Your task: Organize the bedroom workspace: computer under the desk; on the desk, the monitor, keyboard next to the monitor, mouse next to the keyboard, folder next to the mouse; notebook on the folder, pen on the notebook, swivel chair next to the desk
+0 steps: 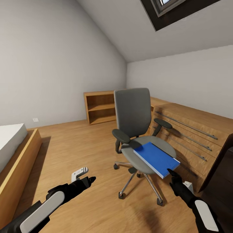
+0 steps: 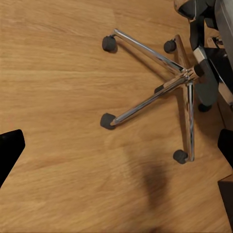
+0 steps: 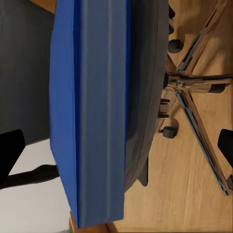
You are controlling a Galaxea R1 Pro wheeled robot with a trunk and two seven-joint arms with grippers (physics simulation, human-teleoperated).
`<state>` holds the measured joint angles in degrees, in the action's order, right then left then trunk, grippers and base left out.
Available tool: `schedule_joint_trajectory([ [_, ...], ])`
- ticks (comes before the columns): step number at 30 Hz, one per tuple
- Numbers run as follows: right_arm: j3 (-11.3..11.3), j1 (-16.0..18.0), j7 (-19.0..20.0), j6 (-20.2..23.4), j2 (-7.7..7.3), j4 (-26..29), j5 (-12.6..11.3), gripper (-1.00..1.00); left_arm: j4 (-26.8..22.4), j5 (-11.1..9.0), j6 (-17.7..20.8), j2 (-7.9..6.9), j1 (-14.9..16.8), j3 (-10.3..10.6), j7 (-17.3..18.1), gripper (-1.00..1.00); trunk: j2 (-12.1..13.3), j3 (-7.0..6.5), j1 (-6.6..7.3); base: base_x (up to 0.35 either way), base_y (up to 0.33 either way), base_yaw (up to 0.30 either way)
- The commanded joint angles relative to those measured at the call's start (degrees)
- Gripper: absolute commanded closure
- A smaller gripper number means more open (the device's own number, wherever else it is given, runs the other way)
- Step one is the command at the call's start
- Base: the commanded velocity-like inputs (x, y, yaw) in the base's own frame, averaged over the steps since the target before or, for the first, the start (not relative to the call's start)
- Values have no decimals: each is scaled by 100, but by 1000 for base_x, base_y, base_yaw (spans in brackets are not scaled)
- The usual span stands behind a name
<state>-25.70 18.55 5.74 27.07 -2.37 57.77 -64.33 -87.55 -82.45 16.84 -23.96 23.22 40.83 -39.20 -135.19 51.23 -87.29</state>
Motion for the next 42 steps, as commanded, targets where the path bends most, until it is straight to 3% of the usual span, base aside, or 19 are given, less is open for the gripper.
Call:
schedule_joint_trajectory([
  [1, -15, 26, 13, 36, 1, -40, -10, -100, -7, -26, 3, -6, 7, 11, -35, -100, -3, 6, 1, 0, 0, 0],
  [24, 15, 105, 38, 74, 8, -176, -18, -100, -7, -21, -5, -5, 7, 22, -29, -100, -3, 6, 1, 0, 0, 0],
  [30, 192, 105, 41, 79, 8, -170, -18, -100, -3, -27, -4, -5, 7, 26, -34, -100, -3, 6, 1, 87, 43, 0],
  [42, 231, 105, 41, 79, 8, -161, -18, -100, 1, -34, 3, -4, 7, 28, -35, -100, -3, 6, 1, 14, 6, 0],
])
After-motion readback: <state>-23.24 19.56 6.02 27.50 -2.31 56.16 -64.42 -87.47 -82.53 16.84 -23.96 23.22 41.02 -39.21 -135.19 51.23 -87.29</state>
